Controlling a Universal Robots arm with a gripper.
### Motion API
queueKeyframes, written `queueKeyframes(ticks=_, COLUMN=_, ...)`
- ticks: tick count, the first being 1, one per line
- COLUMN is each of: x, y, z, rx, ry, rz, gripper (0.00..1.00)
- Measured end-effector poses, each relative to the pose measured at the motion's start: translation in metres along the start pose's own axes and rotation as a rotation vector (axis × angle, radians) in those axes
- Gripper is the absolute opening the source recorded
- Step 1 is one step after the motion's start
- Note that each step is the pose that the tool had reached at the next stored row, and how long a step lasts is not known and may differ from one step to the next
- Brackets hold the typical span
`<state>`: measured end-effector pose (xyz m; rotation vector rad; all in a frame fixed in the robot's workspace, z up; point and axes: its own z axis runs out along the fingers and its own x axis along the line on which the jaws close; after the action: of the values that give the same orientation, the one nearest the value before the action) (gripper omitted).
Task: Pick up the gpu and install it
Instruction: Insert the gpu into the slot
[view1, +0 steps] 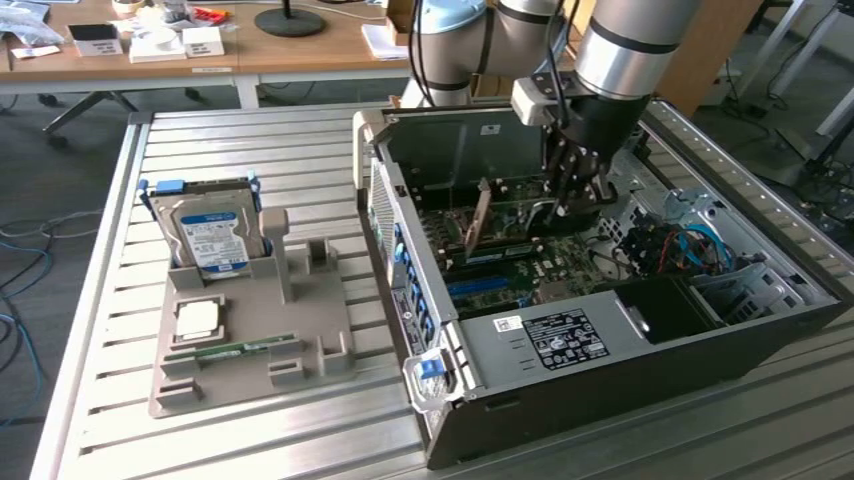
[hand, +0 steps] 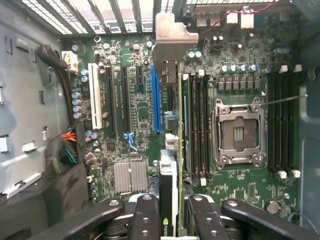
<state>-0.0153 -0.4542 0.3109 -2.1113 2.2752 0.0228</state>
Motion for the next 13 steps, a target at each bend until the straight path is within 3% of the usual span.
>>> queueKeyframes(ticks=5, x=0.000, y=0.0015, z=0.0090, rx=0.0000, ry=0.0001, rz=0.000, gripper=0.27)
queueKeyframes(ticks=13, x=0.002, y=0.0030, z=0.0155, rx=0.0000, ry=0.0000, rz=0.000, gripper=0.27)
